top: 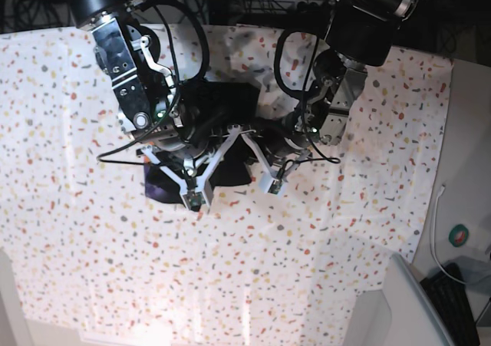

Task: Layout the t-shirt on the table in an organized manner, then fold the t-shirt properly
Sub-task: 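Press the folded bundle with both grippers, then withdraw the left gripper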

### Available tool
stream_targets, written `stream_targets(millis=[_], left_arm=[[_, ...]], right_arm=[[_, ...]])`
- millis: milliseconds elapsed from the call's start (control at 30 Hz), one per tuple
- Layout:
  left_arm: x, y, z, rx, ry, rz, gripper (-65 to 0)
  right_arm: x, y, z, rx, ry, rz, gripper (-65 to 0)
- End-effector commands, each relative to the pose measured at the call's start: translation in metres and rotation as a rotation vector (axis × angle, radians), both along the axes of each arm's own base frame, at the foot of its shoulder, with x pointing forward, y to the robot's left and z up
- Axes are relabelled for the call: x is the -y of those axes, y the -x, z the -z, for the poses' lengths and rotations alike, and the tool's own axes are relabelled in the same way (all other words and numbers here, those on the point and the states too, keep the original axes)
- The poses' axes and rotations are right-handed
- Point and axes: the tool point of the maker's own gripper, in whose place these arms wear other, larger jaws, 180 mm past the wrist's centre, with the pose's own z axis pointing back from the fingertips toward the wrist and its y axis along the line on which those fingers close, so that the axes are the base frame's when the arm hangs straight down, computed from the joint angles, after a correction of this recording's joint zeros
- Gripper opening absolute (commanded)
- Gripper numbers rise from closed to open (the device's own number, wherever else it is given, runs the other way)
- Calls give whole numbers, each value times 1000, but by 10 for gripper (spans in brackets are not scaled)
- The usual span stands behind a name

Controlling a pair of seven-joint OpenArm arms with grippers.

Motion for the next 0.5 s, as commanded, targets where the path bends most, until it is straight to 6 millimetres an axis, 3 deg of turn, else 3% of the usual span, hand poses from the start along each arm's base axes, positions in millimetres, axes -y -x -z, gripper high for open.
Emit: stream_targets(millis=[0, 167, 367, 467], left_arm=[[-2, -12, -12, 40, 9, -4, -650], [-33, -20, -29, 91, 8, -74, -650], [-128, -3, -46, 20, -133, -174, -650], [-181, 16, -53, 24, -205, -241, -650]], right_arm=[[-4, -9, -10, 39, -17, 6, -650], [-14, -3, -2, -2, -39, 9, -650], [-21, 3, 9, -38, -42, 6, -650], [-22, 4, 10, -38, -43, 5, -461]])
